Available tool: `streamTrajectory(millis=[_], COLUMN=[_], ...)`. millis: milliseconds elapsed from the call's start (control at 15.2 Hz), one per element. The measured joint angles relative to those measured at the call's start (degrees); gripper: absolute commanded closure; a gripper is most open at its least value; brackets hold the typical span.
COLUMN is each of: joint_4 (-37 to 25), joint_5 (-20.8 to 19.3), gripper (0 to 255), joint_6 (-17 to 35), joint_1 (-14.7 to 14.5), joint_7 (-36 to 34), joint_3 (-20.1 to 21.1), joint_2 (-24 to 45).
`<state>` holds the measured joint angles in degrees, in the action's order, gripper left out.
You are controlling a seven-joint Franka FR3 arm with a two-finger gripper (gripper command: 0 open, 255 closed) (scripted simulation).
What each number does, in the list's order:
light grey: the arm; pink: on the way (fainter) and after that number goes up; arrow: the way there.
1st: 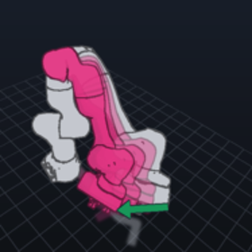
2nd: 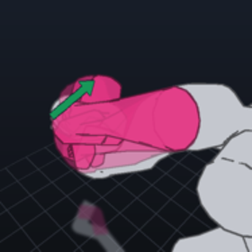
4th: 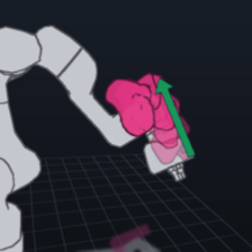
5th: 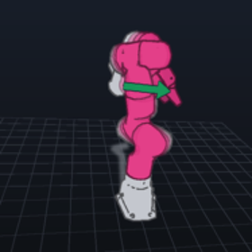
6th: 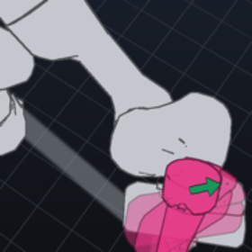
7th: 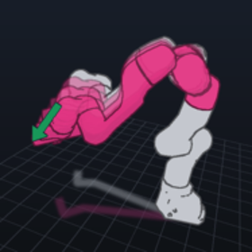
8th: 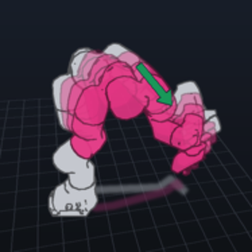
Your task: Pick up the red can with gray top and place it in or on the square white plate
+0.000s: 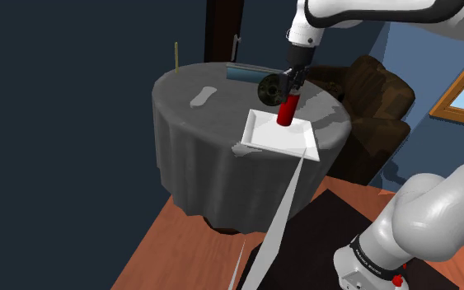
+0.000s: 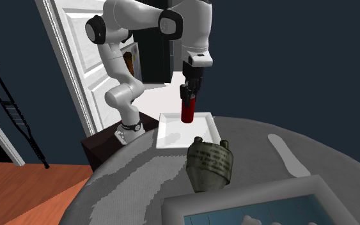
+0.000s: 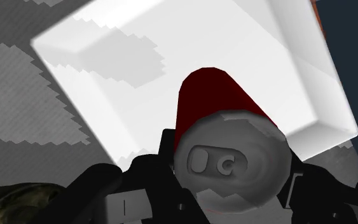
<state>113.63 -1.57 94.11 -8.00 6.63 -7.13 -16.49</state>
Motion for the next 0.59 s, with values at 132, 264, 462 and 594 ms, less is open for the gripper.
streamTrajectory(millis=[132,264,462,594], joint_4=[1.6,3.1,5.9,6.6], joint_5=[0.0,0.0,-0.1,-0.1], gripper=[255,255,255,255], joint_6=[1.5,3.0,5.6,6.4], joint_1=[0.0,0.0,0.1,0.1], joint_7=[0.0,-0.1,0.0,0.0], joint_3=[0.0,0.0,-0.1,-0.1], joint_2=[0.0,-0.1,-0.3,-0.2])
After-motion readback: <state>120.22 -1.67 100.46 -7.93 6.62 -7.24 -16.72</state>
